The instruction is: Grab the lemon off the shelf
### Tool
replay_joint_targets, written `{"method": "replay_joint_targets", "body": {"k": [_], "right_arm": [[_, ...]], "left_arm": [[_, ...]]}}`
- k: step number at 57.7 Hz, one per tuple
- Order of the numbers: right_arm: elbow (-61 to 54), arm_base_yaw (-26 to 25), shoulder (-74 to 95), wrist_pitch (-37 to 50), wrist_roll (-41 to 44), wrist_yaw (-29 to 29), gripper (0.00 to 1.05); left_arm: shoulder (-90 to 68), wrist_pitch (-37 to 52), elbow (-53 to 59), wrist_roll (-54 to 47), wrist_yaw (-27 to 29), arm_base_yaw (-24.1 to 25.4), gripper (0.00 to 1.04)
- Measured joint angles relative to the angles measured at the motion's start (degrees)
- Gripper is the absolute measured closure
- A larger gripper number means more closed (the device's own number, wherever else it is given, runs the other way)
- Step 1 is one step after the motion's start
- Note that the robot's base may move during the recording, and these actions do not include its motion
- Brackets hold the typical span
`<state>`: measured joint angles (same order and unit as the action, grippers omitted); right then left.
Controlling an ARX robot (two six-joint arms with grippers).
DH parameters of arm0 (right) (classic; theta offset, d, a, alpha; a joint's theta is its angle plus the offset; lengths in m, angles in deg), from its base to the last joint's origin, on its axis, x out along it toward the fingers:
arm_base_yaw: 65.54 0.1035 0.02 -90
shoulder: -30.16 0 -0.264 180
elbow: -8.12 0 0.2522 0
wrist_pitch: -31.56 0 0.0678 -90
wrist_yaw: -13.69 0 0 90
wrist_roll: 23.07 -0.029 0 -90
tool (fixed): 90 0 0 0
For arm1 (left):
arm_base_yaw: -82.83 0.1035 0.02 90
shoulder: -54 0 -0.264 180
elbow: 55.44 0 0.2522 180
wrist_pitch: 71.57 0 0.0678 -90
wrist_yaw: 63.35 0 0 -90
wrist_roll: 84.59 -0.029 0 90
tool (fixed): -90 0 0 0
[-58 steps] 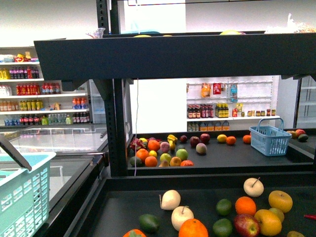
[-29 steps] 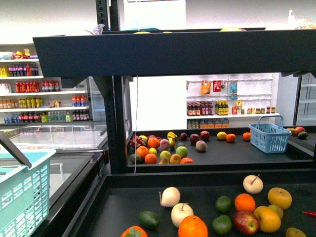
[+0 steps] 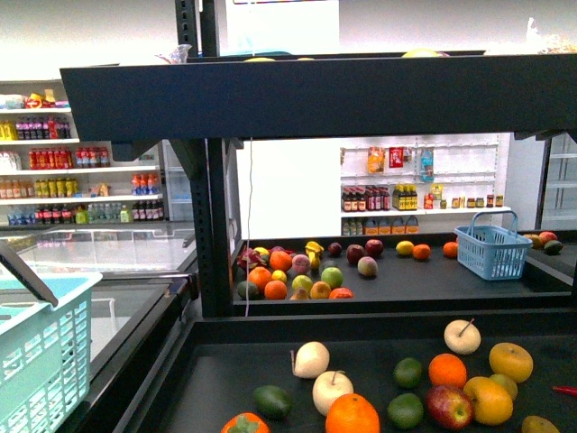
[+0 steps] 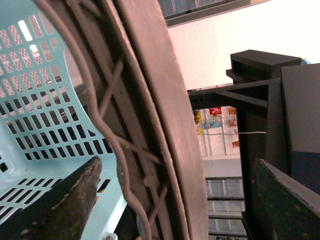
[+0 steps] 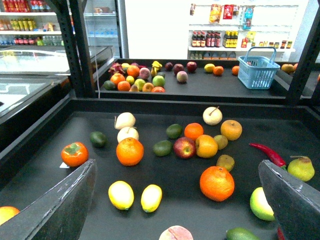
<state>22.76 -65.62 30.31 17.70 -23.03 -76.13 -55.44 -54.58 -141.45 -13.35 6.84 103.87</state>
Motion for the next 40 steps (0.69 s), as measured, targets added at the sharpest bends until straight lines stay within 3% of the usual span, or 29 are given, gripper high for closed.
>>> {"method": "replay_joint_targets", "body": {"k": [24,40], "right_arm": [[0.0,0.0,0.0,0.0,0.0,0.0,0.07],[0.0,0.0,0.0,0.0,0.0,0.0,0.07]], "left_arm": [[-0.4,-1.7,-1.2,-0.1,2.1,-0.1,0.85],[3.3,-6.0,0.5,-2.8,0.7,-0.6,0.9]]}}
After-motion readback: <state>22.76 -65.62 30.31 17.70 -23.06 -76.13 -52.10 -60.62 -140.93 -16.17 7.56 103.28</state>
